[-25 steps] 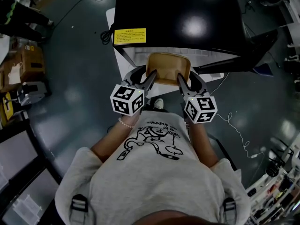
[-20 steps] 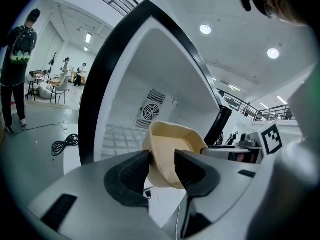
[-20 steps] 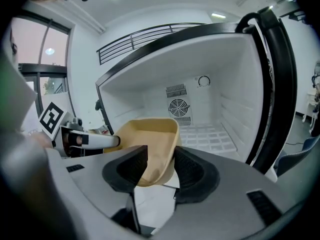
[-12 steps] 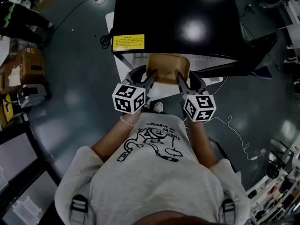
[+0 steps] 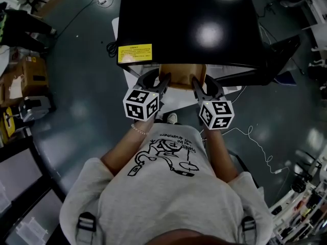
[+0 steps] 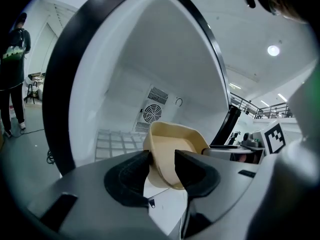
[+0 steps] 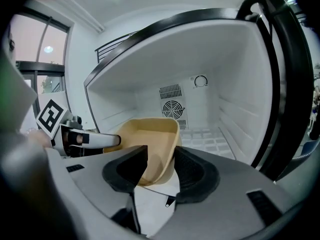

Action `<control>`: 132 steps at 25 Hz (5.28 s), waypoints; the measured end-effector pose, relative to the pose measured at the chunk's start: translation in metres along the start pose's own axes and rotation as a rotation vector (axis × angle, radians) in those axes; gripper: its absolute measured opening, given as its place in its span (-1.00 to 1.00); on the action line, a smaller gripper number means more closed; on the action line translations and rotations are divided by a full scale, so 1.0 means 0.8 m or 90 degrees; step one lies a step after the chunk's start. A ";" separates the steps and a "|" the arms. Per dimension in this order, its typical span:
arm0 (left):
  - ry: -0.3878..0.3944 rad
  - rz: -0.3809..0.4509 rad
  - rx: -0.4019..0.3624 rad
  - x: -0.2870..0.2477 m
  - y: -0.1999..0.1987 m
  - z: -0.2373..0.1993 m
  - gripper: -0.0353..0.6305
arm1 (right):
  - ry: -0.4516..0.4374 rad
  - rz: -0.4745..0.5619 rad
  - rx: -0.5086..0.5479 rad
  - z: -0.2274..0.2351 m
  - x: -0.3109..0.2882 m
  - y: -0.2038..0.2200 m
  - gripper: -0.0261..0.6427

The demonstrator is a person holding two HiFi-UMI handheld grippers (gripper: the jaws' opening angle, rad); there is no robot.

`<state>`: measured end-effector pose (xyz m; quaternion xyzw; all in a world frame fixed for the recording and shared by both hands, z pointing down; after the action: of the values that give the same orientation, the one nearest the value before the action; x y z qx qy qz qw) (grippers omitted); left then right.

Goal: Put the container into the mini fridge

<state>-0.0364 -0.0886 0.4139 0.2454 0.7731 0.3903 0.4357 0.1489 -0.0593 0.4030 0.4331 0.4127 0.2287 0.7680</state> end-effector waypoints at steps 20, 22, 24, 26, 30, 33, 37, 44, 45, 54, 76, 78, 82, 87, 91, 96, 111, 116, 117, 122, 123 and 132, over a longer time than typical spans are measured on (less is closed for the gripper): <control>-0.007 -0.009 0.002 -0.045 -0.014 -0.008 -0.38 | 0.011 0.006 0.004 0.035 -0.030 -0.019 -0.39; -0.009 -0.009 0.002 -0.049 -0.015 -0.008 -0.38 | 0.011 0.006 0.002 0.038 -0.032 -0.018 -0.39; -0.010 -0.010 0.001 -0.053 -0.016 -0.010 -0.38 | 0.010 0.005 0.001 0.040 -0.036 -0.018 -0.39; -0.012 -0.012 0.000 -0.056 -0.016 -0.011 -0.38 | 0.008 0.004 0.001 0.042 -0.039 -0.018 -0.39; -0.014 -0.015 0.000 -0.062 -0.015 -0.013 -0.38 | 0.005 0.002 0.004 0.046 -0.044 -0.017 -0.39; -0.015 -0.018 -0.001 -0.067 -0.015 -0.015 -0.38 | 0.005 0.002 0.005 0.048 -0.050 -0.020 -0.39; -0.018 -0.019 0.000 -0.073 -0.016 -0.017 -0.38 | 0.005 0.001 0.007 0.051 -0.056 -0.022 -0.39; -0.020 -0.022 -0.005 -0.083 -0.016 -0.018 -0.38 | 0.003 -0.003 0.006 0.058 -0.062 -0.020 -0.39; -0.020 -0.023 -0.005 -0.084 -0.015 -0.018 -0.38 | 0.002 -0.004 0.006 0.059 -0.063 -0.020 -0.39; -0.027 -0.027 -0.013 -0.096 -0.012 -0.015 -0.38 | 0.007 -0.006 0.001 0.072 -0.069 -0.020 -0.39; -0.051 -0.046 -0.046 -0.120 -0.020 -0.023 -0.38 | 0.009 -0.018 -0.012 0.090 -0.090 -0.021 -0.39; -0.054 -0.045 -0.050 -0.120 -0.022 -0.023 -0.38 | 0.009 -0.019 -0.014 0.091 -0.091 -0.021 -0.39; -0.061 -0.044 -0.055 -0.122 -0.023 -0.023 -0.38 | 0.011 -0.022 -0.016 0.093 -0.092 -0.018 -0.39; -0.064 -0.037 -0.057 -0.122 -0.024 -0.023 -0.38 | 0.008 -0.027 -0.018 0.096 -0.097 -0.016 -0.35; -0.065 -0.036 -0.055 -0.121 -0.024 -0.023 -0.36 | 0.006 -0.029 -0.021 0.095 -0.098 -0.014 -0.33; -0.068 -0.033 -0.056 -0.117 -0.024 -0.024 -0.33 | 0.008 -0.026 -0.020 0.094 -0.098 -0.015 -0.28; -0.073 0.004 -0.051 -0.103 -0.028 -0.022 -0.24 | 0.025 -0.003 -0.011 0.094 -0.085 -0.019 -0.21; -0.076 0.020 -0.050 -0.096 -0.029 -0.020 -0.23 | 0.024 0.020 0.001 0.090 -0.077 -0.025 -0.21; -0.077 0.025 -0.051 -0.095 -0.029 -0.020 -0.23 | 0.023 0.025 0.005 0.089 -0.076 -0.026 -0.21; -0.079 0.041 -0.054 -0.085 -0.033 -0.018 -0.22 | 0.018 0.041 0.025 0.080 -0.069 -0.034 -0.21; -0.078 0.043 -0.054 -0.083 -0.032 -0.017 -0.22 | 0.019 0.044 0.030 0.079 -0.068 -0.034 -0.21; -0.066 0.076 -0.072 -0.062 -0.034 -0.004 -0.22 | 0.005 0.065 0.075 0.056 -0.050 -0.045 -0.22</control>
<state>-0.0152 -0.1412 0.4163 0.2858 0.7103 0.4455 0.4640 0.1639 -0.1274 0.4027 0.4975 0.4057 0.2443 0.7268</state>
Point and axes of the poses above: the fingertips, and each gripper's own axes: x backward along the fingers, z to its right, y out of its underside, the point moved 6 cm from there along x, backward along the fingers, and after that the axes turned 11 degrees about -y, right-handed, at the moved point
